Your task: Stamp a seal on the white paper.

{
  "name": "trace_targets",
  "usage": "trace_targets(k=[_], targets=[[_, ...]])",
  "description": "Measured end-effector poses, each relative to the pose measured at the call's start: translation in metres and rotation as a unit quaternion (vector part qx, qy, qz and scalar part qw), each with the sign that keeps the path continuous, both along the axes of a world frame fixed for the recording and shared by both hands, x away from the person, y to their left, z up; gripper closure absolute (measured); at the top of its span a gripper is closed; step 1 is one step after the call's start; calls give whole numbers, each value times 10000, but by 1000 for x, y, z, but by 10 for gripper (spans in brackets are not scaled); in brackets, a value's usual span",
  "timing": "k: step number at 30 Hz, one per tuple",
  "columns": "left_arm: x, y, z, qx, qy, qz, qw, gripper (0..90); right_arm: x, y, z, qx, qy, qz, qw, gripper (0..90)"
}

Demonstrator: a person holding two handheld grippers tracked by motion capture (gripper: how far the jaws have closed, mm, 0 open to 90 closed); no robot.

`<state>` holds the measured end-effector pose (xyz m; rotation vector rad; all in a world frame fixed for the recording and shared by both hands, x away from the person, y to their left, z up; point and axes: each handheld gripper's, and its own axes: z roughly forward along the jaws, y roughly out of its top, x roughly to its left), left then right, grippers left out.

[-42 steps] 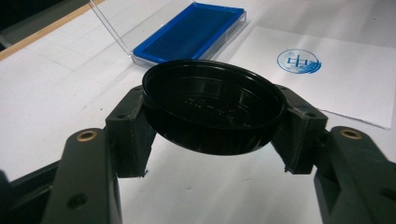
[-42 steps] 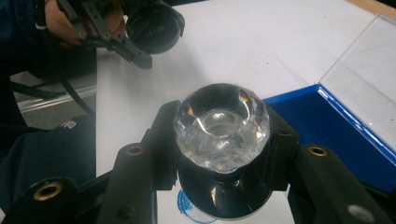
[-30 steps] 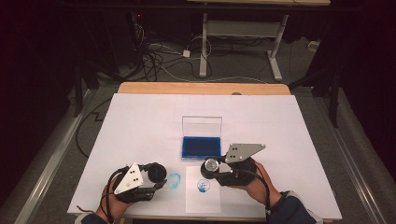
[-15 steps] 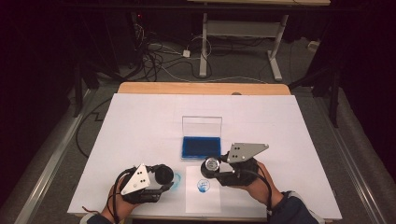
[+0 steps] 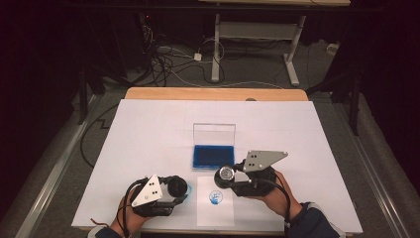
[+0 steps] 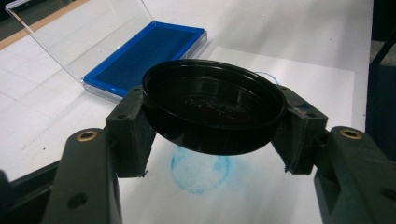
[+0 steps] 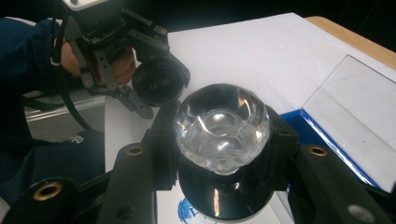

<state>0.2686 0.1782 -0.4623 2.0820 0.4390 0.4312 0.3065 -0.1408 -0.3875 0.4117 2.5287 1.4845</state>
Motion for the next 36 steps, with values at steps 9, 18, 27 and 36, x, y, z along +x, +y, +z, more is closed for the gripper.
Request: trace_targets(k=[9,18,27,36], targets=[[2,-3,-1,-13,30,-44,10000,361,2,-3,2,45,-4,-10,10000,570],[3,-5,-1,7,38,-62,10000,361,0,-5,6,86,-52,-31,9999,570],[4,-7,-2,12,49,-82,10000,361,0,-7,7,126,-45,-54,9999,570],[5,-9,-2,12,71,-125,9999,361,0,-7,7,148,-48,-49,9999,570]])
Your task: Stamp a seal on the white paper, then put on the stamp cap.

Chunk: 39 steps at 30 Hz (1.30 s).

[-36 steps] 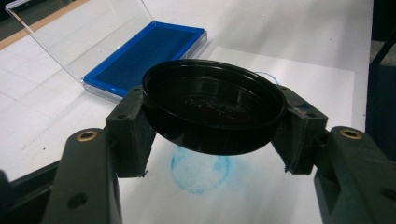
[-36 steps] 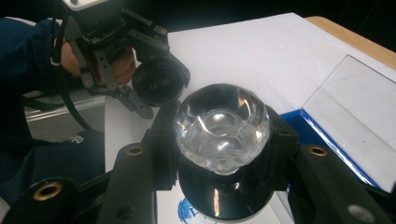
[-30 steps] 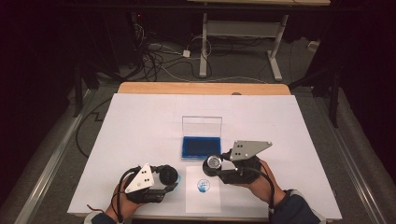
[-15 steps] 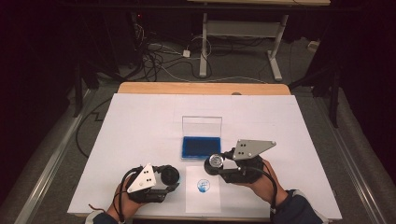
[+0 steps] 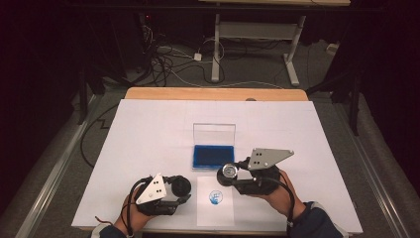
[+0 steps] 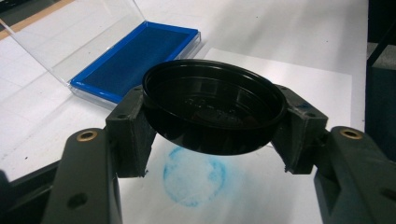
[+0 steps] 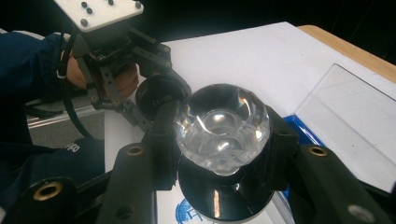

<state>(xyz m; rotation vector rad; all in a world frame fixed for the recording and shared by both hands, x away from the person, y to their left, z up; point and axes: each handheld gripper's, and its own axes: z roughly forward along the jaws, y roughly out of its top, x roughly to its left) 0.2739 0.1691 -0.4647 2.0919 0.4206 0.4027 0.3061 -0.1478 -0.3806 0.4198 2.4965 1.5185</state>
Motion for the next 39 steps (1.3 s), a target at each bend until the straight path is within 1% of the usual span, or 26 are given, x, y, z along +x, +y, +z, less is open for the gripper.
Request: trace_targets(k=[7,11,14,21,24,26,30,33,39], targets=[[0,-10,-1,80,-3,-134,9999,361,-1,0,0,46,-6,9,10000,570],[1,-12,-1,76,7,-169,9998,361,-2,1,2,78,-42,42,10000,570],[2,-12,-1,62,15,-171,9998,361,-3,2,2,73,-44,76,9999,570],[1,-11,-2,57,34,-138,9999,361,-3,2,2,84,-61,51,9999,570],[3,-12,-2,79,54,-146,9998,361,-3,3,2,83,-76,57,9999,570],[5,-13,-2,57,64,-165,9998,361,-3,2,2,97,-71,62,9999,570],[8,-22,-2,50,86,-255,9996,361,-2,-1,3,116,-62,6,9999,570],[11,-30,-3,98,79,-339,9993,361,-3,-2,4,136,-87,-11,9999,570],[17,-40,-2,98,78,-388,9992,361,-2,-5,3,143,-87,-56,9998,570]])
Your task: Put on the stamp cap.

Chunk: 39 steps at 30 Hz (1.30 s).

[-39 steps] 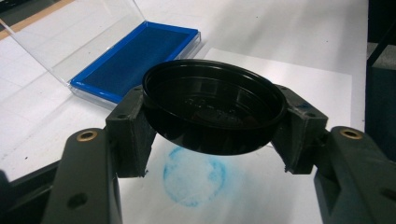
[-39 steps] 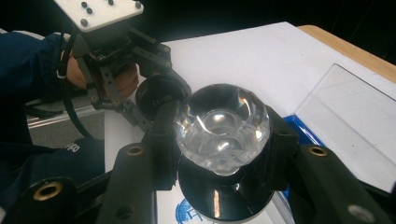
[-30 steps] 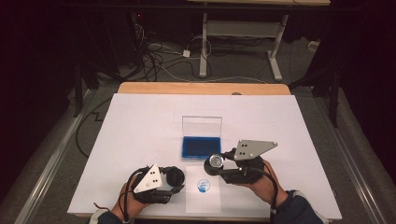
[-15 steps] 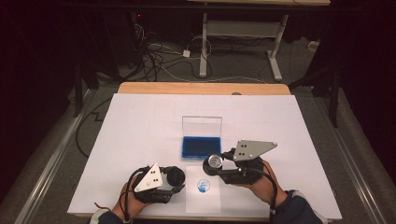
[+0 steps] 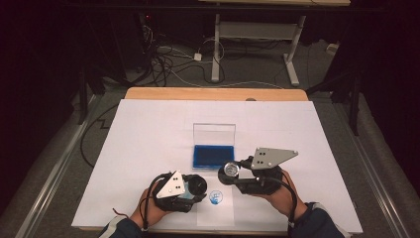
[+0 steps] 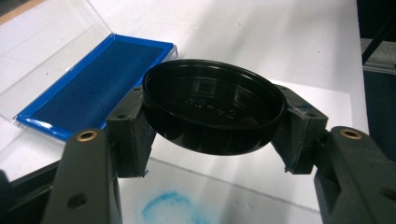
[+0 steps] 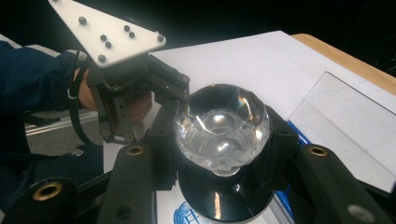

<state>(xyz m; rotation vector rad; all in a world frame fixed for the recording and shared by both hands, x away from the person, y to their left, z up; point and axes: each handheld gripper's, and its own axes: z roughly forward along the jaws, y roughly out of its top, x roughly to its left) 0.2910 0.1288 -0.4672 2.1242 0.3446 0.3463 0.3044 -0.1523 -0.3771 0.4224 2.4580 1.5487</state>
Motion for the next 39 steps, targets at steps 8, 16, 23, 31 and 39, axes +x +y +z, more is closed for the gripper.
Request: trace_targets(k=[8,16,23,31,39], targets=[[0,-12,-1,22,11,-138,9999,361,-4,0,1,79,-88,-52,9999,570],[0,-20,-2,-26,47,-233,9997,361,-5,5,-1,85,-80,-31,9999,569],[2,-26,0,-150,71,-259,9995,361,-5,9,-5,99,-77,-44,9999,570],[4,-33,2,-234,78,-304,9992,361,-3,16,-12,72,-17,-39,10000,570],[6,-38,4,-336,61,-327,9989,361,-2,18,-18,73,41,-110,9999,570]])
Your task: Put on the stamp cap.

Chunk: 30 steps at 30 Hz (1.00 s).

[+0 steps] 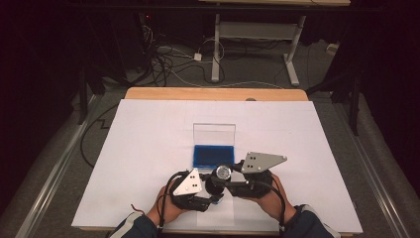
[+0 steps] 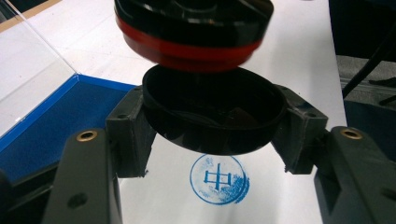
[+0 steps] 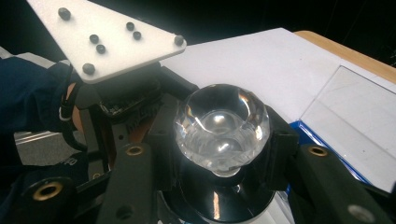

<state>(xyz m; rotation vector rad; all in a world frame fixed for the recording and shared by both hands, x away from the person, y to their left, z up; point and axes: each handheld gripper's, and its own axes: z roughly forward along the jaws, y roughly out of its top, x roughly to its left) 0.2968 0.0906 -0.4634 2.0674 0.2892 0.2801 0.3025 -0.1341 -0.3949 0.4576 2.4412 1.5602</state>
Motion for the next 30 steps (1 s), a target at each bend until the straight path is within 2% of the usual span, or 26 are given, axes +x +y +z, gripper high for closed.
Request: trace_targets(k=[7,11,30], targets=[[1,0,2,-117,24,19,9999,361,0,3,-2,-6,48,34,10000,570],[2,1,4,-196,58,41,9998,361,0,3,-3,44,21,-40,10000,570],[3,1,3,-235,180,162,9994,361,-1,8,-8,106,139,101,9998,570]])
